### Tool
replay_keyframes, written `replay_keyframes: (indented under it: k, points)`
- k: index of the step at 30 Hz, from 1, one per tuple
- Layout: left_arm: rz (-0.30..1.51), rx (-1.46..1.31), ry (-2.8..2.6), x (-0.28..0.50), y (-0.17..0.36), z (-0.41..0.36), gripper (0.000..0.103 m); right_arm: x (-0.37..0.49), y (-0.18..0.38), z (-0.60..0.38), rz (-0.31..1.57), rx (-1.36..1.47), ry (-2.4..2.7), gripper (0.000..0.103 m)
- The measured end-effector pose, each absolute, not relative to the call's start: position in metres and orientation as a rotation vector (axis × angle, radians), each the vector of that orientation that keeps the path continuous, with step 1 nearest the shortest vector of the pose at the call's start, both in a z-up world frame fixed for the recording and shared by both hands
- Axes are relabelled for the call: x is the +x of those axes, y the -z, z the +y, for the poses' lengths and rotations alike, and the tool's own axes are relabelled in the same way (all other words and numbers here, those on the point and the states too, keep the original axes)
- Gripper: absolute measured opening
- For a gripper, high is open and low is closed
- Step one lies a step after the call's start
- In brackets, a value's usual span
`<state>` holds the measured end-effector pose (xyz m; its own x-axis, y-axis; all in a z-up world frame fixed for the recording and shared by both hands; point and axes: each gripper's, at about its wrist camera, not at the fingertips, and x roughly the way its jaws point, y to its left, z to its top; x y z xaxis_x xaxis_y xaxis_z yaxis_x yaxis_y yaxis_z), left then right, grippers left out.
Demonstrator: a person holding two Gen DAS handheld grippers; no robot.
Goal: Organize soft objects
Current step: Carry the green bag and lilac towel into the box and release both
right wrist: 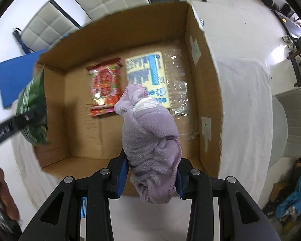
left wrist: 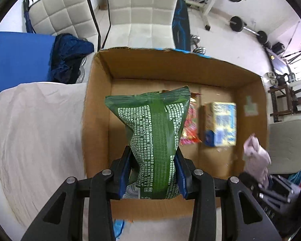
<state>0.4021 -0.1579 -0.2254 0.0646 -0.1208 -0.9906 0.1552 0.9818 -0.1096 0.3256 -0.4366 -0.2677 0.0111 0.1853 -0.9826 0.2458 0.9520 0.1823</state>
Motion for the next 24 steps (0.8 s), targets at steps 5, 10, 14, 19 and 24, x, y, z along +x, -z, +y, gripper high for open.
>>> replay_keyframes:
  k: [5,10,14,19,24]
  points:
    - [1.559,0.038,0.187,0.429,0.264,-0.162,0.037,0.332,0.3,-0.437,1.631,0.308,0.074,0.041]
    - [1.569,0.081,0.175,0.442,0.283,-0.167,0.037,0.335,0.315,-0.439,1.656,0.287,0.095,0.041]
    - [1.587,0.091,0.164,0.45,0.291,-0.17,0.037,0.337,0.322,-0.438,1.677,0.273,0.089,0.042]
    - [1.593,0.09,0.163,0.453,0.288,-0.17,0.042,0.337,0.317,-0.435,1.683,0.28,0.055,0.057]
    - [1.558,0.078,0.168,0.445,0.268,-0.167,0.045,0.339,0.298,-0.43,1.631,0.255,0.058,0.096]
